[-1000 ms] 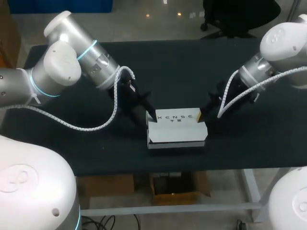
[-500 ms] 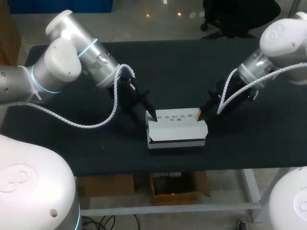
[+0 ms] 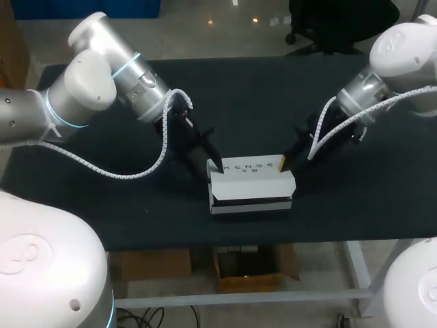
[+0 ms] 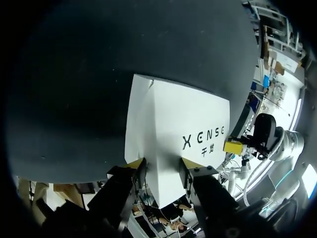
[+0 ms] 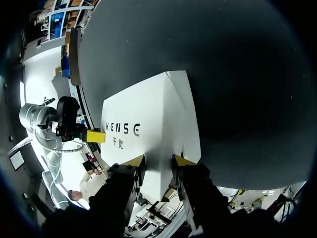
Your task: Assemble the packaging by folding the flat box into shape, placing the metal phone stand inside, and closing the box properly
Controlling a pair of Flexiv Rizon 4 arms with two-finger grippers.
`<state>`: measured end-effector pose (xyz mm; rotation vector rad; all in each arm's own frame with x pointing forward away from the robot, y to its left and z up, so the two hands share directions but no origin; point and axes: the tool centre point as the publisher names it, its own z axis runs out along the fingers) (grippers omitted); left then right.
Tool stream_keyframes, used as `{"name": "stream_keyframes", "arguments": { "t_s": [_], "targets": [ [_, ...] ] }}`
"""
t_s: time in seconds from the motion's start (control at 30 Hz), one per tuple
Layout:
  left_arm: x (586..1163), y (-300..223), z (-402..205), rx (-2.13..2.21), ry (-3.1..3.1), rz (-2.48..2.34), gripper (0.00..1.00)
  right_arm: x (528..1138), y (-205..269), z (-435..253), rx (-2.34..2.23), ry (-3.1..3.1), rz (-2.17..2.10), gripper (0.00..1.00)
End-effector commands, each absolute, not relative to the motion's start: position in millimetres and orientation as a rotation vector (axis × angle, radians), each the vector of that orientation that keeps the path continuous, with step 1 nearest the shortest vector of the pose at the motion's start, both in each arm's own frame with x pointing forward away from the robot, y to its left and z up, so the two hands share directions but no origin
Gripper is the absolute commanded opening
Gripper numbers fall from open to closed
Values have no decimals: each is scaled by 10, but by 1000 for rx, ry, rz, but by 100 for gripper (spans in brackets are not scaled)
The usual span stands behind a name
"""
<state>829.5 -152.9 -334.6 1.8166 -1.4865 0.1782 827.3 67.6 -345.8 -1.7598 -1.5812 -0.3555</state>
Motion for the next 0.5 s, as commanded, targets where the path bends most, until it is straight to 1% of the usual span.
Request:
{"name": "stream_keyframes", "arguments": {
  "t_s": [0.03, 0.5],
  "targets": [
    [8327, -1608, -3349, 1806, -1481, 152, 43, 8287, 769, -3439, -1754, -1580, -339, 32],
    [8332, -1581, -3331, 1783, -1451, 99, 44, 8247, 799, -3349, -1765, -1567, -320, 32]
  ]
}}
